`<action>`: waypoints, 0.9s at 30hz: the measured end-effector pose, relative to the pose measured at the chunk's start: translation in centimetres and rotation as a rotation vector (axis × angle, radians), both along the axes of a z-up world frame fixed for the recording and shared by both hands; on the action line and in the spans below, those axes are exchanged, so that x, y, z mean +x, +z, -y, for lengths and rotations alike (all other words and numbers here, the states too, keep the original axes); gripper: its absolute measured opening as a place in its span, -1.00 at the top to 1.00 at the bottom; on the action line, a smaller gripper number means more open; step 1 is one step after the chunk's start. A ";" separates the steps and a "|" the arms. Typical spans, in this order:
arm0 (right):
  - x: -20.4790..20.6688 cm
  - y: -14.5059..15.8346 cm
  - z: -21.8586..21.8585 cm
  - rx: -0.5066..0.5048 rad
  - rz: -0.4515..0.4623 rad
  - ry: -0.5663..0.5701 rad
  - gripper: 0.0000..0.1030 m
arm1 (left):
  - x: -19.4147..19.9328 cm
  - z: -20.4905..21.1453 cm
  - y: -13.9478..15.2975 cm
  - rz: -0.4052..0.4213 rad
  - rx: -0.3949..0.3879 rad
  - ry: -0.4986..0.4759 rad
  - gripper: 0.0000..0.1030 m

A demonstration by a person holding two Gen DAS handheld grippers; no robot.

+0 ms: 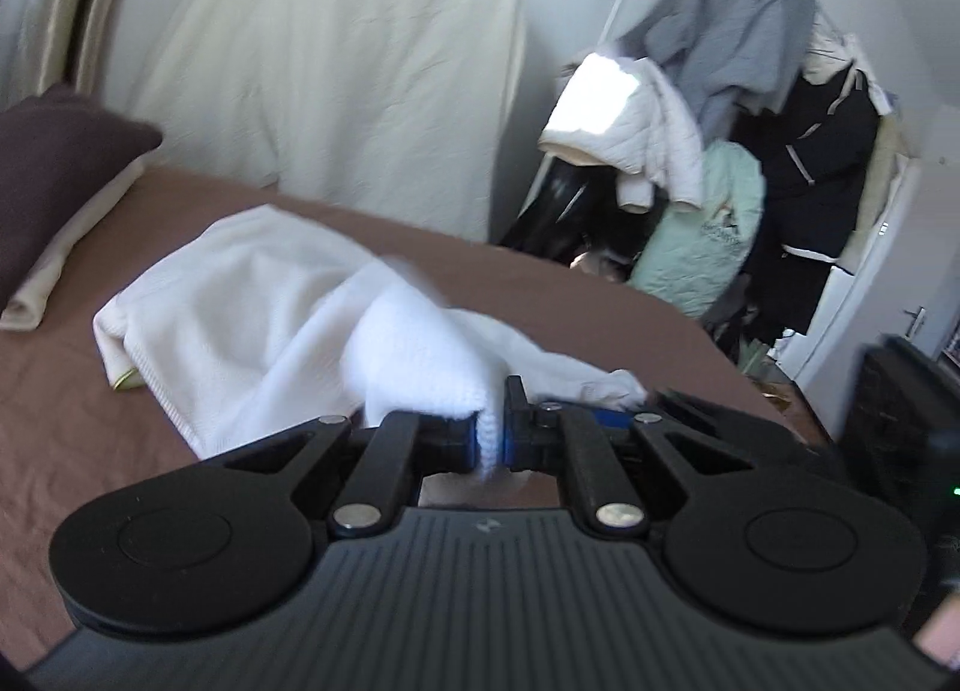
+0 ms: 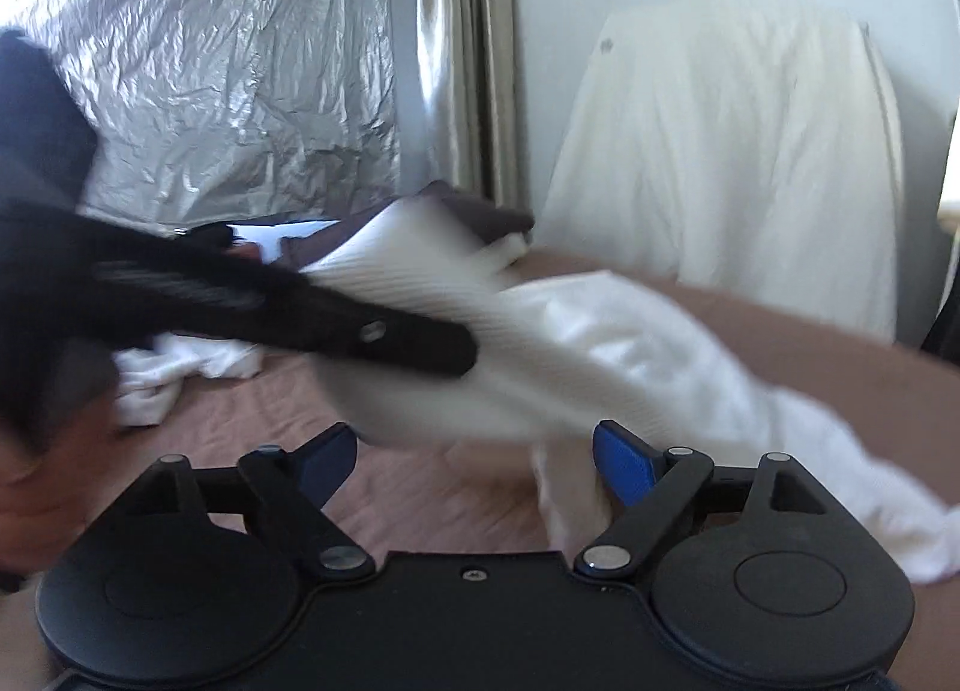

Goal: Fold clothes

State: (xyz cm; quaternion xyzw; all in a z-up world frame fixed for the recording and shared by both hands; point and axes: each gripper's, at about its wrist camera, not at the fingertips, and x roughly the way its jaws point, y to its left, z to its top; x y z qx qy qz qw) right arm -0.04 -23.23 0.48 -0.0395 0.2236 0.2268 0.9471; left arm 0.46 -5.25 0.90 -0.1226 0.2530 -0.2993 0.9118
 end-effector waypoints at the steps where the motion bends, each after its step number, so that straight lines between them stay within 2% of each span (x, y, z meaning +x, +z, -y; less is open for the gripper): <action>1: 0.4 -0.1 -0.1 -0.005 0.018 -0.013 -0.68 | -0.1 0.1 0.1 -0.002 -0.004 -0.005 0.86; 3: 1.0 -0.3 -0.2 -0.009 0.034 -0.029 -0.30 | -0.1 0.1 0.0 -0.008 -0.014 -0.005 0.86; 4: 1.3 -0.5 -0.3 -0.015 0.029 -0.033 0.03 | 0.1 0.0 -0.1 -0.012 -0.015 -0.001 0.86; 5: 1.6 -0.7 -0.4 -0.022 0.024 -0.037 0.57 | 0.4 -0.1 -0.3 -0.020 -0.012 0.001 0.86; 6: 1.3 -0.7 -0.5 -0.039 0.034 -0.060 0.75 | 0.6 -0.1 -0.4 -0.033 -0.013 0.001 0.86; 8: 0.7 -0.7 -0.5 -0.074 0.053 -0.107 0.77 | 1.0 -0.2 -0.6 -0.051 -0.042 -0.004 0.85; 11: 0.4 0.1 0.8 -0.137 0.101 -0.246 0.80 | 1.4 -1.4 -0.1 -0.048 -0.084 0.016 0.78; 13: 0.6 1.0 3.1 -0.140 0.125 -0.362 0.80 | 1.4 -2.8 0.4 -0.026 -0.095 0.063 0.72; 14: 0.4 1.8 4.9 -0.129 0.147 -0.430 0.81 | 1.5 -3.5 0.5 -0.021 -0.093 0.094 0.58; 16: 0.0 3.4 8.5 -0.104 0.191 -0.566 0.82 | 2.0 -5.3 0.2 -0.041 -0.086 0.170 0.47; 18: -0.4 5.0 12.0 -0.079 0.234 -0.702 0.83 | 2.9 -6.7 -0.7 -0.089 -0.092 0.218 0.47; 21: -3.3 6.5 16.2 -0.055 0.311 -0.888 0.82 | 4.4 -7.9 -2.3 -0.154 -0.077 0.272 0.47; 23: -4.7 6.1 18.2 -0.045 0.289 -0.932 0.82 | 5.2 -7.7 -3.5 -0.183 -0.026 0.296 0.42; 24: -5.2 5.3 18.8 -0.050 0.265 -0.935 0.82 | 5.6 -7.3 -4.2 -0.196 0.005 0.303 0.31; 27: -6.1 2.2 19.8 -0.039 0.168 -0.927 0.82 | 6.6 -6.0 -6.2 -0.234 0.097 0.310 0.18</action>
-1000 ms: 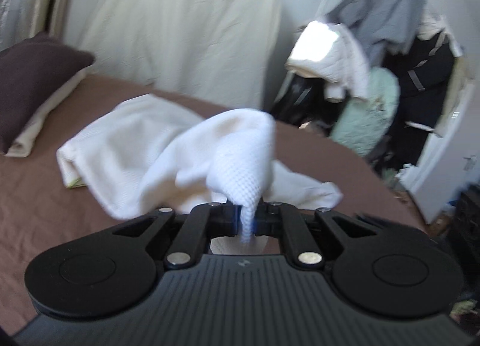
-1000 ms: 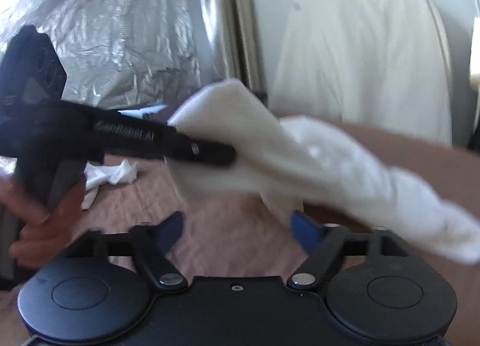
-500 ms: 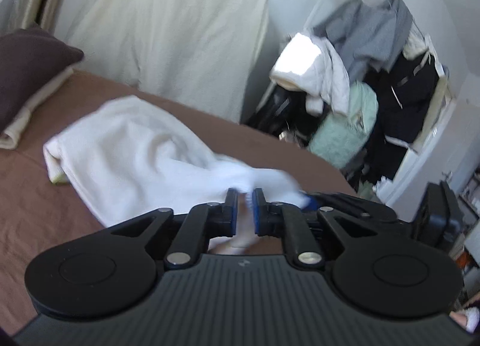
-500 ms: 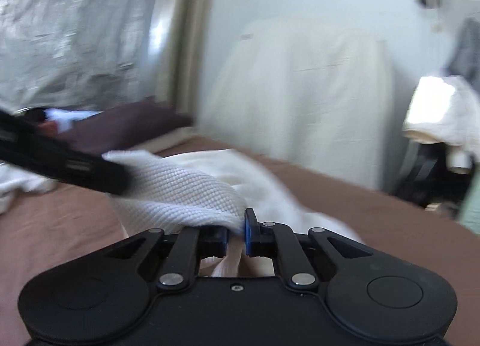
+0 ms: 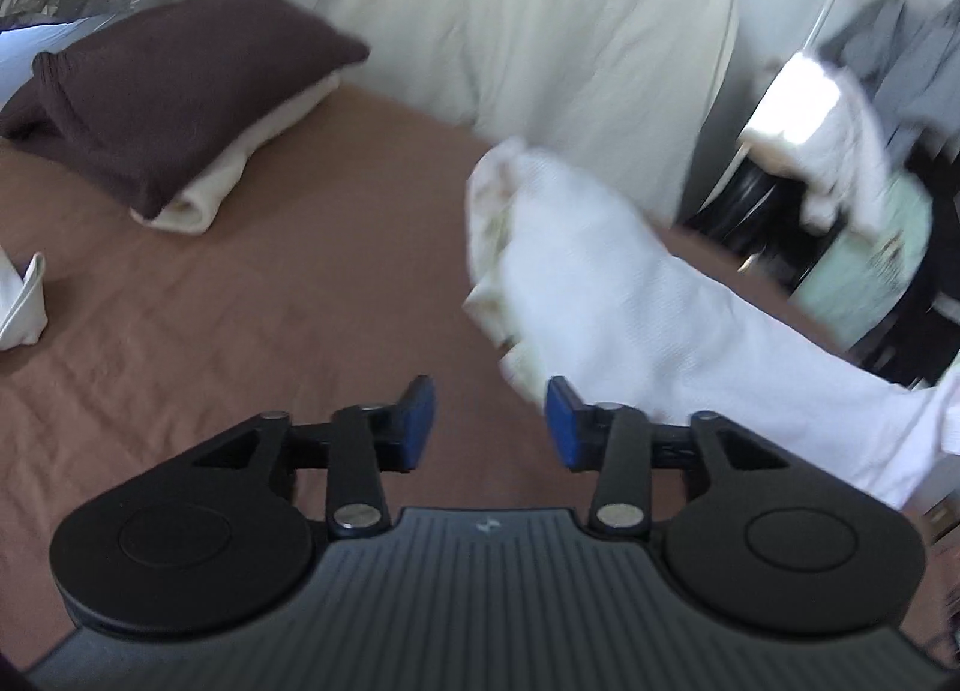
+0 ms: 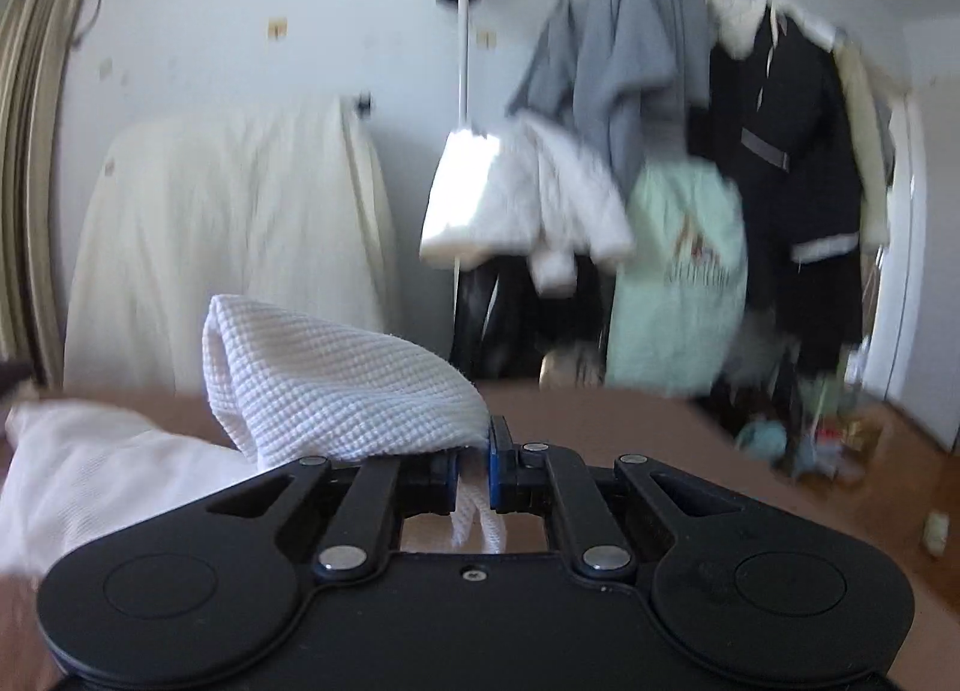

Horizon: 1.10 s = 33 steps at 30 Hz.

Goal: Fold clothes

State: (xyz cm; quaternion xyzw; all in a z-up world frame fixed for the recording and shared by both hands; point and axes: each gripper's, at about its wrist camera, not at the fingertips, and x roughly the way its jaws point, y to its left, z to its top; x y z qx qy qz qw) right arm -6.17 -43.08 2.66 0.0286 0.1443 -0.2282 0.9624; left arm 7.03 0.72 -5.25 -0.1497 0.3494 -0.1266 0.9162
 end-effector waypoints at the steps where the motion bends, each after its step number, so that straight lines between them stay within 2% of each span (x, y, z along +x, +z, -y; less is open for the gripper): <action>1: 0.1 -1.0 0.0 0.001 -0.022 0.001 0.82 | 0.4 0.5 -0.7 -0.015 0.026 -0.004 0.18; 3: 0.2 -3.1 0.0 0.002 -0.065 0.004 0.82 | 1.1 1.6 -1.9 -0.042 0.073 -0.011 0.18; 5: 0.9 -4.6 0.2 -0.015 -0.102 0.007 0.82 | 1.7 2.3 -2.7 -0.047 0.071 -0.022 0.17; 8: 1.0 -5.4 1.1 0.032 -0.114 0.000 0.82 | 2.3 2.8 -3.4 -0.049 -0.015 -0.037 0.02; 10: 0.6 -5.4 1.7 0.048 -0.117 0.001 0.82 | 2.9 3.2 -3.9 -0.043 -0.067 -0.033 -0.01; 16: -0.6 -5.2 1.9 0.046 -0.124 0.017 0.81 | 4.7 5.5 -5.2 -0.061 -0.026 0.016 -0.01; 19: -0.9 -6.0 1.9 0.040 -0.136 0.016 0.81 | 5.7 6.7 -6.0 -0.070 0.025 -0.002 -0.06; 21: -1.0 -6.3 1.9 0.034 -0.135 0.024 0.81 | 6.3 7.0 -6.4 -0.071 0.029 -0.009 -0.06; 25: -1.4 -6.4 2.0 0.037 -0.123 0.056 0.81 | 7.7 6.5 -6.4 -0.073 -0.044 -0.002 -0.18; 33: -2.9 -5.9 2.3 0.039 -0.150 0.186 0.81 | 8.7 5.4 -6.5 -0.134 -0.158 -0.035 -0.19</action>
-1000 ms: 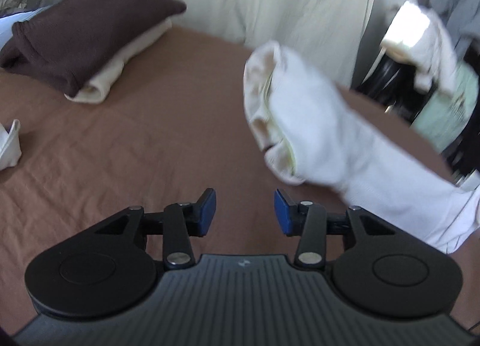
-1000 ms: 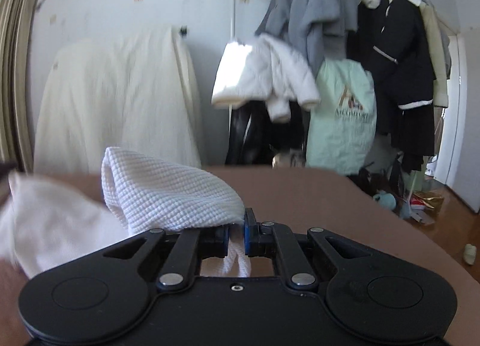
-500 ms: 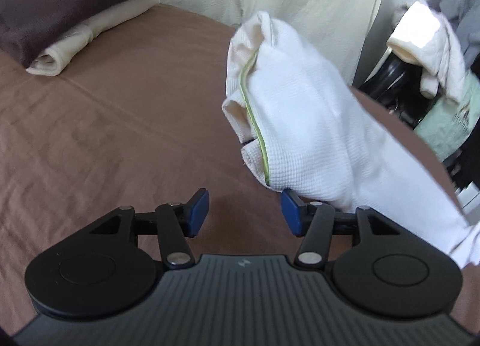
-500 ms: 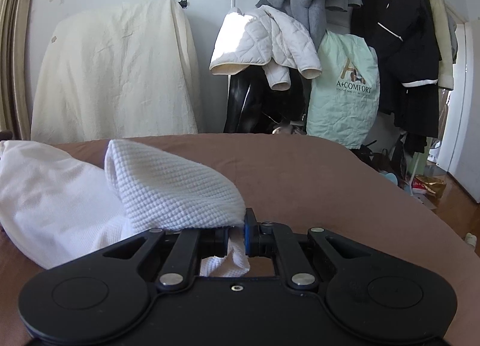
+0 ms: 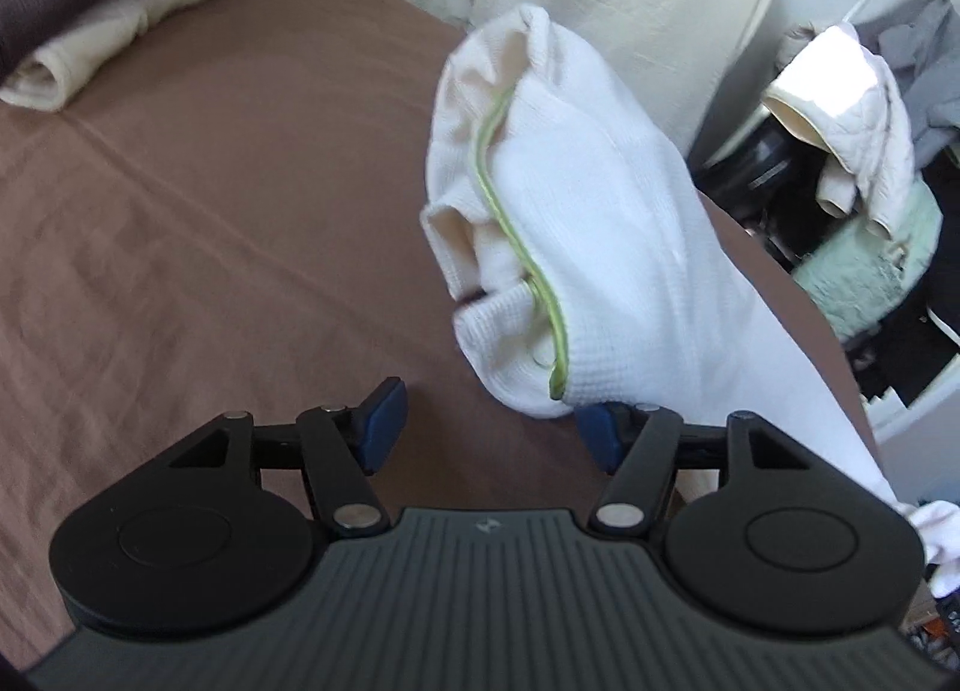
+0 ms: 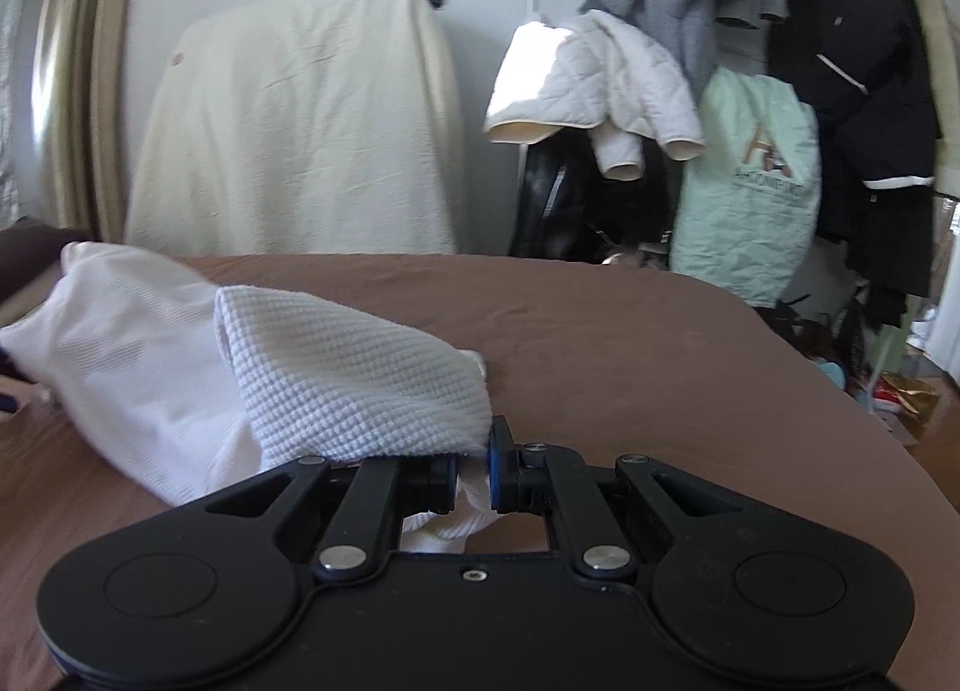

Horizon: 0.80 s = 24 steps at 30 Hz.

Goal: Fold clothes

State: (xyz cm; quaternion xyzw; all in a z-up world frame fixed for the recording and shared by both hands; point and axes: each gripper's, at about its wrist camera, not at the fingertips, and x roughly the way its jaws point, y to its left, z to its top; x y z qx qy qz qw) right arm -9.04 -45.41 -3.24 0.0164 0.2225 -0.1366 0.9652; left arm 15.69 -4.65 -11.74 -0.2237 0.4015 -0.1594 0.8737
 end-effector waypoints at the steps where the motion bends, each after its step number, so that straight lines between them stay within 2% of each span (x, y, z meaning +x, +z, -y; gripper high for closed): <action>1: -0.2 0.1 0.0 0.003 -0.005 0.010 0.81 | -0.1 0.0 0.0 0.002 -0.002 0.000 -0.19; 4: -0.7 0.3 -0.2 0.006 -0.014 0.035 0.81 | 0.1 -0.1 -0.1 0.016 -0.019 0.037 -0.19; 8: -0.6 -0.1 -0.3 0.020 -0.028 0.042 0.81 | 0.9 -0.1 -1.0 0.011 -0.090 0.049 -0.24; 9: -0.5 -0.3 -0.3 0.034 -0.037 0.041 0.81 | 1.2 0.2 -1.4 0.007 -0.093 0.039 -0.17; 10: -0.3 -0.6 -0.3 0.049 -0.046 0.041 0.81 | 1.6 0.7 -1.7 0.007 -0.071 0.012 -0.02; 11: -0.2 -0.8 -0.3 0.064 -0.055 0.040 0.80 | 1.9 1.3 -1.8 0.016 -0.020 -0.008 0.48; 12: 0.0 -1.0 -0.4 0.074 -0.066 0.045 0.80 | 2.0 2.2 -1.5 0.031 0.056 -0.021 0.67; 14: 0.5 -1.0 -1.0 0.066 -0.076 0.069 0.80 | 2.1 3.6 -0.9 0.066 0.200 -0.041 0.85; 18: 1.5 0.0 -2.6 0.001 -0.063 0.138 0.80 | 1.2 4.3 2.4 0.183 0.389 0.009 0.91; 21: 1.5 2.7 -3.6 -0.030 -0.002 0.133 0.80 | -0.2 2.0 6.3 0.323 0.459 0.088 0.91; 24: 1.3 5.2 -4.3 -0.038 0.065 0.126 0.81 | -1.5 -1.7 9.7 0.404 0.458 0.172 1.00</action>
